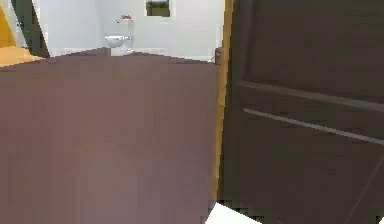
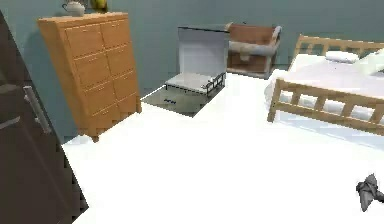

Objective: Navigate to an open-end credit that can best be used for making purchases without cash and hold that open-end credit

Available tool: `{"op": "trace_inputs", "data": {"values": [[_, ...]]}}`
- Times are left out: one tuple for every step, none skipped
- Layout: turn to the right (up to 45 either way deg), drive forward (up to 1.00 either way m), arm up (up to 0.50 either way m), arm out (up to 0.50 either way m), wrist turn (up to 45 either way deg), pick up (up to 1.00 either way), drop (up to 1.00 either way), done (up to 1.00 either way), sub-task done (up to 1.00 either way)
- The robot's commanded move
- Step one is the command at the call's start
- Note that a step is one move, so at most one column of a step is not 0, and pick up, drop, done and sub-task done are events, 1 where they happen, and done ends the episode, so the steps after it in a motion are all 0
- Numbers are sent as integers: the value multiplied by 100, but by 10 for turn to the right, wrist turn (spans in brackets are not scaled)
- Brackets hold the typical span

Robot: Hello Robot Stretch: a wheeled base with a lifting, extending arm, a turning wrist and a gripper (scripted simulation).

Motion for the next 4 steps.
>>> {"op": "trace_inputs", "data": {"values": [[-420,0,0,0,0,0,0,0,0],[0,100,0,0,0,0,0,0,0],[0,100,0,0,0,0,0,0,0],[0,100,0,0,0,0,0,0,0]]}}
